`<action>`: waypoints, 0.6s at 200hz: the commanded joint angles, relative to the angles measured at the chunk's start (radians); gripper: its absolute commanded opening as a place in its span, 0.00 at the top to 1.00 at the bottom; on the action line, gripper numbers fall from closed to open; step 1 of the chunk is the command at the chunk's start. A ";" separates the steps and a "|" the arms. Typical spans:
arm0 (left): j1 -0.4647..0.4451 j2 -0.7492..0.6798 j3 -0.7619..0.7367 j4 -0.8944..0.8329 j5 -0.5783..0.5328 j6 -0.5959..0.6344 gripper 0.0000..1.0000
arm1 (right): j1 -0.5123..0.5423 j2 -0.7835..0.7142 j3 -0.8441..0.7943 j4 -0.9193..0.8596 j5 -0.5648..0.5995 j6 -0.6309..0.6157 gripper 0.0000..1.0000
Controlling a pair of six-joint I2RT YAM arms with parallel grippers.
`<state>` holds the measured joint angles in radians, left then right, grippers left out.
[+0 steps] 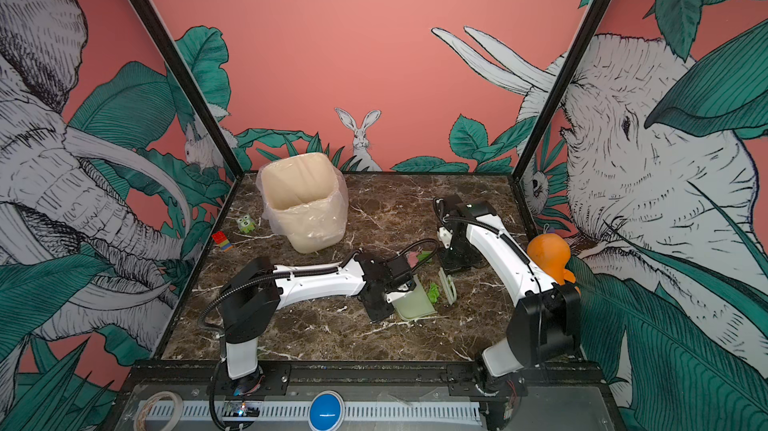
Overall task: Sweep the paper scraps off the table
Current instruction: 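Sweep the crumpled green scrap into the dustpan with the right brush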
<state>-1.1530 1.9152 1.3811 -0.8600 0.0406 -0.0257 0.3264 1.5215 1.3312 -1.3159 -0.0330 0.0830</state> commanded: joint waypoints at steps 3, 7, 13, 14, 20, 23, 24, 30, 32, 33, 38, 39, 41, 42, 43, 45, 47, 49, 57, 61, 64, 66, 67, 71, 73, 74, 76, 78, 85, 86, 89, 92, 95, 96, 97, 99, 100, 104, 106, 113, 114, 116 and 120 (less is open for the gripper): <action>0.003 -0.005 -0.004 -0.002 0.001 0.003 1.00 | 0.000 0.002 0.023 -0.017 0.046 -0.028 1.00; 0.003 -0.004 -0.005 0.000 0.001 0.003 1.00 | 0.000 0.002 0.019 -0.017 0.035 -0.030 1.00; 0.003 -0.004 -0.006 0.001 0.001 0.003 1.00 | 0.002 0.001 0.009 -0.016 0.018 -0.031 1.00; 0.003 -0.004 -0.006 0.001 0.001 0.003 1.00 | 0.003 0.000 0.007 -0.015 0.015 -0.031 1.00; 0.003 -0.004 -0.006 0.001 0.001 0.002 1.00 | 0.010 -0.006 -0.004 -0.011 -0.004 -0.030 1.00; 0.003 -0.004 -0.005 0.001 0.001 0.001 1.00 | 0.014 -0.011 -0.009 -0.008 -0.012 -0.027 1.00; 0.003 -0.004 -0.006 0.001 0.001 0.001 1.00 | 0.016 -0.012 -0.010 -0.007 -0.014 -0.027 1.00; 0.003 -0.004 -0.007 0.002 0.001 0.000 1.00 | 0.027 -0.025 -0.012 0.012 -0.030 -0.019 1.00; 0.003 -0.004 -0.008 0.002 0.001 0.001 1.00 | 0.031 -0.031 -0.034 0.015 -0.037 -0.016 1.00; 0.003 -0.004 -0.008 0.002 0.001 0.000 1.00 | 0.033 -0.033 -0.039 0.017 -0.040 -0.014 1.00; 0.003 -0.004 -0.007 0.003 0.002 -0.001 1.00 | 0.039 -0.041 -0.048 0.022 -0.059 -0.009 1.00; 0.003 -0.004 -0.008 0.003 0.002 -0.001 1.00 | 0.041 -0.042 -0.050 0.022 -0.063 -0.007 1.00; 0.003 -0.004 -0.007 0.003 0.001 -0.002 1.00 | 0.043 -0.043 -0.051 0.022 -0.071 -0.005 1.00; 0.003 -0.004 -0.008 0.003 0.001 -0.002 1.00 | 0.045 -0.044 -0.052 0.022 -0.075 -0.004 1.00; 0.003 -0.004 -0.008 0.003 0.001 -0.002 1.00 | 0.046 -0.045 -0.052 0.022 -0.078 -0.004 1.00; 0.003 -0.004 -0.008 0.003 0.001 -0.001 1.00 | 0.049 -0.046 -0.053 0.020 -0.085 -0.002 1.00; 0.003 -0.004 -0.008 0.003 0.001 -0.002 1.00 | 0.051 -0.047 -0.054 0.018 -0.091 -0.002 1.00; 0.003 -0.004 -0.007 0.003 0.001 -0.002 1.00 | 0.054 -0.047 -0.055 0.015 -0.096 -0.001 1.00; 0.003 -0.002 -0.008 0.003 0.003 -0.001 1.00 | 0.071 -0.049 -0.059 0.009 -0.113 0.005 1.00; 0.003 -0.002 -0.007 0.003 0.002 0.000 1.00 | 0.081 -0.050 -0.061 0.008 -0.121 0.007 1.00; 0.003 -0.002 -0.008 0.003 0.002 0.000 1.00 | 0.087 -0.052 -0.061 0.009 -0.127 0.010 1.00; 0.003 -0.001 -0.007 0.003 0.002 0.000 1.00 | 0.091 -0.054 -0.061 0.009 -0.131 0.011 1.00; 0.003 -0.001 -0.008 0.003 0.002 0.000 1.00 | 0.093 -0.055 -0.061 0.008 -0.133 0.012 1.00; 0.003 -0.001 -0.007 0.001 0.002 0.001 1.00 | 0.104 -0.059 -0.059 0.009 -0.141 0.016 1.00; 0.003 -0.001 -0.007 0.001 0.003 0.000 1.00 | 0.108 -0.061 -0.058 0.010 -0.145 0.018 1.00; 0.003 -0.001 -0.006 0.002 0.003 0.000 1.00 | 0.110 -0.061 -0.058 0.010 -0.148 0.019 1.00; 0.003 -0.001 -0.006 0.001 0.002 0.000 1.00 | 0.115 -0.063 -0.056 0.010 -0.153 0.020 1.00; 0.003 0.000 -0.005 0.001 0.002 0.000 1.00 | 0.120 -0.065 -0.055 0.009 -0.158 0.023 1.00; 0.003 0.001 -0.006 -0.001 0.002 0.000 1.00 | 0.132 -0.075 -0.046 0.007 -0.174 0.032 1.00; 0.003 0.001 -0.006 -0.002 0.002 0.000 1.00 | 0.135 -0.076 -0.044 0.008 -0.177 0.034 1.00; 0.003 0.001 -0.005 -0.002 0.003 0.001 1.00 | 0.141 -0.080 -0.041 0.008 -0.185 0.038 1.00; 0.003 0.001 -0.006 -0.002 0.002 0.001 1.00 | 0.144 -0.086 -0.038 0.009 -0.193 0.043 1.00; 0.003 0.001 -0.006 -0.003 0.003 0.001 1.00 | 0.149 -0.092 -0.035 0.012 -0.202 0.049 1.00; 0.004 0.000 -0.006 -0.003 0.003 0.001 1.00 | 0.151 -0.093 -0.034 0.013 -0.204 0.050 1.00; 0.003 0.000 -0.007 -0.003 0.003 0.001 1.00 | 0.152 -0.095 -0.033 0.013 -0.206 0.052 1.00; 0.003 -0.001 -0.007 -0.003 0.002 0.002 1.00 | 0.155 -0.099 -0.031 0.014 -0.210 0.054 1.00; 0.003 -0.001 -0.008 -0.003 0.003 0.001 1.00 | 0.156 -0.101 -0.030 0.014 -0.213 0.056 1.00; 0.003 -0.001 -0.007 -0.003 0.002 0.001 1.00 | 0.162 -0.106 -0.026 0.015 -0.221 0.063 1.00; 0.003 -0.002 -0.008 -0.004 0.003 0.000 1.00 | 0.163 -0.111 -0.026 0.016 -0.224 0.065 1.00; 0.003 -0.002 -0.008 -0.002 0.003 0.000 1.00 | 0.169 -0.123 -0.026 0.018 -0.239 0.074 1.00; 0.003 -0.002 -0.009 -0.001 0.003 0.000 1.00 | 0.169 -0.124 -0.026 0.017 -0.240 0.074 1.00; 0.003 -0.002 -0.010 -0.002 0.002 0.000 1.00 | 0.169 -0.126 -0.027 0.016 -0.242 0.076 1.00; 0.003 -0.004 -0.010 -0.001 0.003 0.000 1.00 | 0.171 -0.131 -0.026 0.013 -0.243 0.078 1.00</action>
<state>-1.1526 1.9152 1.3808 -0.8608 0.0410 -0.0265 0.4698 1.4487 1.2819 -1.2987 -0.1860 0.1287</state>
